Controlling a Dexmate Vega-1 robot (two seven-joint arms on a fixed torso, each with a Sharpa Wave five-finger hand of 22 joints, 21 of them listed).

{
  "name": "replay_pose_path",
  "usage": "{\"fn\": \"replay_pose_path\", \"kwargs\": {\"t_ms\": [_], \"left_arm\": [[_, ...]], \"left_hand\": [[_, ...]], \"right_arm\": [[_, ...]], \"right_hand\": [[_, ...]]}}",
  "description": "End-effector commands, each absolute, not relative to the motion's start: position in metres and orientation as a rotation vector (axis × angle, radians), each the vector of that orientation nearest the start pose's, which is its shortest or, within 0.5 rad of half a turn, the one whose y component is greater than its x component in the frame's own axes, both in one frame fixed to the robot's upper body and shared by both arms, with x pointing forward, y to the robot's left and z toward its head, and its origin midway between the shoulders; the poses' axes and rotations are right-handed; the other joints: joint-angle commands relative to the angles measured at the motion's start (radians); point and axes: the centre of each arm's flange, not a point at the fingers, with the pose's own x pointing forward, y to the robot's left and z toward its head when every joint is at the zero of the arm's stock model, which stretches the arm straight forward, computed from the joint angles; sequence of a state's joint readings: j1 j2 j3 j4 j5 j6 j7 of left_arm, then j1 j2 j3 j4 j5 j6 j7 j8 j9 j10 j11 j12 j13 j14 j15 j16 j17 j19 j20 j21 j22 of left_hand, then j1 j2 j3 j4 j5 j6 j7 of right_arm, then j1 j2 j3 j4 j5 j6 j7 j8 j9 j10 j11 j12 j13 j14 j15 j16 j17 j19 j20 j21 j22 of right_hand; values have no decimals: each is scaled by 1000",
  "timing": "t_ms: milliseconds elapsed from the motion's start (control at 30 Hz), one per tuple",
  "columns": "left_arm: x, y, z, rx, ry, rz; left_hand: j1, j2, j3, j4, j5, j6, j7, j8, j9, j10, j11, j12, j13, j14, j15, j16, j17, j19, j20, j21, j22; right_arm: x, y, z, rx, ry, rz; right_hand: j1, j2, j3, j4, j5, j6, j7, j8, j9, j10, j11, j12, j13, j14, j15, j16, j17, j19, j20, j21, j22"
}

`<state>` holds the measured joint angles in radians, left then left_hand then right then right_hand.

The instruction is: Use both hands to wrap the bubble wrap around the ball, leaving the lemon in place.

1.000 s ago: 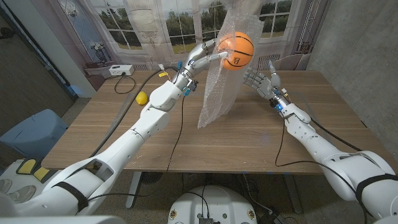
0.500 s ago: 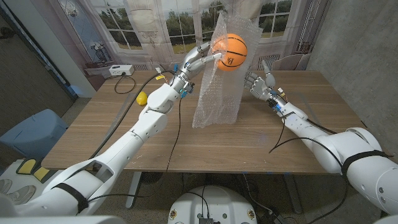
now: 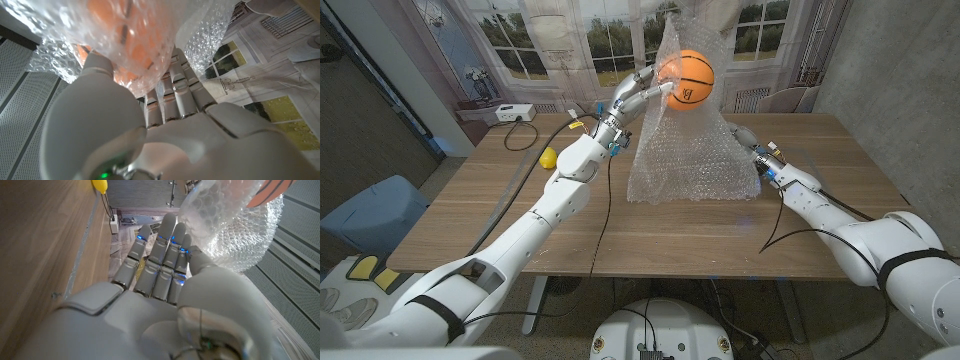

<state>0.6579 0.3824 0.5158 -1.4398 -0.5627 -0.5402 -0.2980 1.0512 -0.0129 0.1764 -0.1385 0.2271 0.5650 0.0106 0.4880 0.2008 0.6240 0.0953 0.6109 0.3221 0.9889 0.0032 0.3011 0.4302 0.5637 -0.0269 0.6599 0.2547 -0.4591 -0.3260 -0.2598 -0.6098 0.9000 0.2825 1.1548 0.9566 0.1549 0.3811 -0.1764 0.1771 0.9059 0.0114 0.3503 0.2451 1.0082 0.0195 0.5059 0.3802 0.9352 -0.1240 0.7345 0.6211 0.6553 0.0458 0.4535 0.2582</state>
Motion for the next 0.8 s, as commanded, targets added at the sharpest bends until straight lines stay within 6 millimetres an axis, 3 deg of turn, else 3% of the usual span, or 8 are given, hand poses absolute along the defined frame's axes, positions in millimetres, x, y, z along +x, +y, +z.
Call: {"fn": "replay_pose_path", "kwargs": {"t_ms": [33, 367, 800], "left_arm": [[570, 136, 100, 215, -1007, -635], [578, 143, 93, 493, -801, -591], [576, 140, 107, 756, -684, -549]], "left_hand": [[160, 173, 86, 86, 162, 286, -32, 79, 266, 272, -271, 2, 361, 147, -229, -5, 4, -5, -3, 8, 3], [167, 175, 89, 85, 162, 288, -17, 77, 262, 275, -251, 4, 370, 153, -228, -7, 11, -2, 8, 23, 0], [175, 177, 94, 83, 160, 292, -6, 77, 264, 281, -241, -1, 368, 160, -227, -9, 18, -4, 18, 38, -3]], "right_arm": [[656, -293, 21, 93, -599, 744], [636, -293, 34, -108, -525, 575], [628, -272, 50, -317, -449, 507]], "right_hand": [[39, 23, 3, 12, 1, 31, -16, 18, 15, 9, -14, 21, 23, 16, -46, 22, 23, 2, -14, 14, 7], [51, 31, -1, 23, 1, 14, -10, 19, 26, -11, -10, 30, 44, 6, -38, 24, 25, -9, -16, 23, 12], [62, 35, -4, 33, 1, 10, -7, 26, 37, -20, -3, 44, 65, -7, -34, 21, 24, -20, -13, 33, 16]]}}
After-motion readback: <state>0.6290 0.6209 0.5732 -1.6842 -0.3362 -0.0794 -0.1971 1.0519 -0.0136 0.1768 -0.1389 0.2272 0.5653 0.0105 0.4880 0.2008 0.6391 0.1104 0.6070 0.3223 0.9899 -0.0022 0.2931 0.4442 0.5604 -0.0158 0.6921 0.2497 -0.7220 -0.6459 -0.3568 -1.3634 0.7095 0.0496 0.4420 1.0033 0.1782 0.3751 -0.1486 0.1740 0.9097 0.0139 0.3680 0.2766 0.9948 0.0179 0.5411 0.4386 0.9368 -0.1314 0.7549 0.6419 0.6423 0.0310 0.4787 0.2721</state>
